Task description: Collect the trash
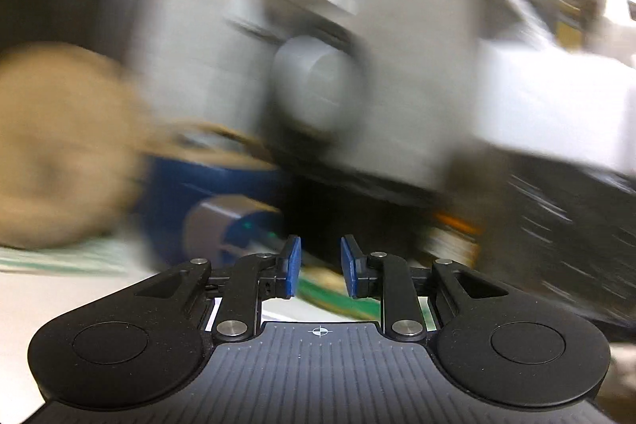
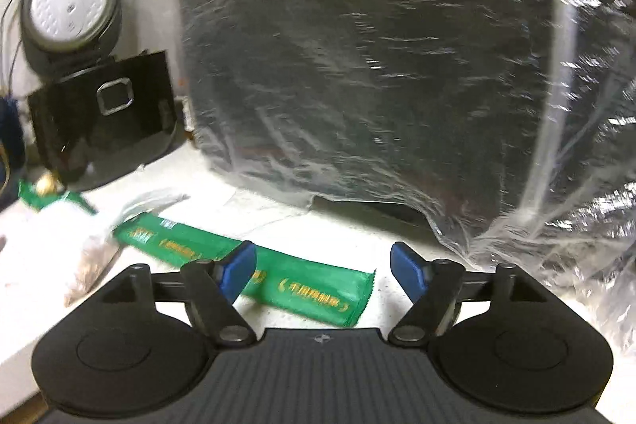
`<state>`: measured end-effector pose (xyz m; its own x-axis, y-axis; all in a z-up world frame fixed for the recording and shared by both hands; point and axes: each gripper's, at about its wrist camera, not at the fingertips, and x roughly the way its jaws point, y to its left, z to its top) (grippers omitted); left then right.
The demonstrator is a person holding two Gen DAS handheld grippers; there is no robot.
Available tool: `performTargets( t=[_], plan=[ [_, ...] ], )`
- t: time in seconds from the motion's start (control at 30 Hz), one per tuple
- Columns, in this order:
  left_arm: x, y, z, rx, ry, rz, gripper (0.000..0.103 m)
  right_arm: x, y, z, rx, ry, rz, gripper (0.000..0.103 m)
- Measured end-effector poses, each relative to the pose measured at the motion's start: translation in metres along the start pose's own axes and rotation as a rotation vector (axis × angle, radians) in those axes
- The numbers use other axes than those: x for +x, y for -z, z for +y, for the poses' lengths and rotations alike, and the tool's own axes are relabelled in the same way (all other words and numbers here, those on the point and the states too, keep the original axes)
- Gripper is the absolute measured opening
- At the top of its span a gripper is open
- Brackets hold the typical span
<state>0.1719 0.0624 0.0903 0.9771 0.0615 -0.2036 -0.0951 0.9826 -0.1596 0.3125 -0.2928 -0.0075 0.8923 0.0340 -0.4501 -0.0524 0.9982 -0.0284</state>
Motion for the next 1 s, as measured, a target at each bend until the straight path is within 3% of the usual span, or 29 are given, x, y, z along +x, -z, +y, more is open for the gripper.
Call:
performTargets(
  t=[0.07, 0.1, 0.2, 0.27, 0.4, 0.5, 0.7, 0.93, 1.0],
  plan=[
    [0.031, 0.006, -0.033, 0.044, 0.163, 0.131, 0.026, -0.003, 0.001, 0.003, -0.037, 0.003, 0.007, 0.075],
    [0.043, 0.01, -0.047, 0.065, 0.192, 0.151, 0.026, -0.006, 0.003, 0.003, -0.051, 0.009, -0.003, 0.075],
    [0.084, 0.021, -0.088, 0.181, 0.205, 0.171, 0.026, -0.014, 0.011, 0.002, -0.073, -0.013, -0.014, 0.075],
    [0.116, 0.028, -0.105, 0.246, 0.216, 0.244, 0.027, -0.022, 0.016, -0.002, -0.087, -0.044, -0.018, 0.075],
    [0.156, 0.043, -0.112, 0.24, 0.214, 0.364, 0.025, -0.039, 0.023, -0.011, -0.13, -0.083, -0.039, 0.077],
    [0.163, 0.057, -0.118, 0.323, 0.235, 0.447, 0.025, -0.043, 0.025, -0.015, -0.126, -0.098, -0.041, 0.078],
    [0.148, 0.081, -0.136, 0.56, 0.137, 0.444, 0.025, -0.03, 0.019, -0.004, -0.138, -0.131, -0.031, 0.078],
    [0.134, 0.086, -0.126, 0.589, 0.087, 0.41, 0.024, 0.009, -0.004, 0.024, -0.194, -0.138, 0.056, 0.082],
    [0.127, 0.083, -0.114, 0.536, 0.088, 0.427, 0.021, 0.023, -0.011, 0.025, -0.167, -0.14, 0.089, 0.082]
  ],
)
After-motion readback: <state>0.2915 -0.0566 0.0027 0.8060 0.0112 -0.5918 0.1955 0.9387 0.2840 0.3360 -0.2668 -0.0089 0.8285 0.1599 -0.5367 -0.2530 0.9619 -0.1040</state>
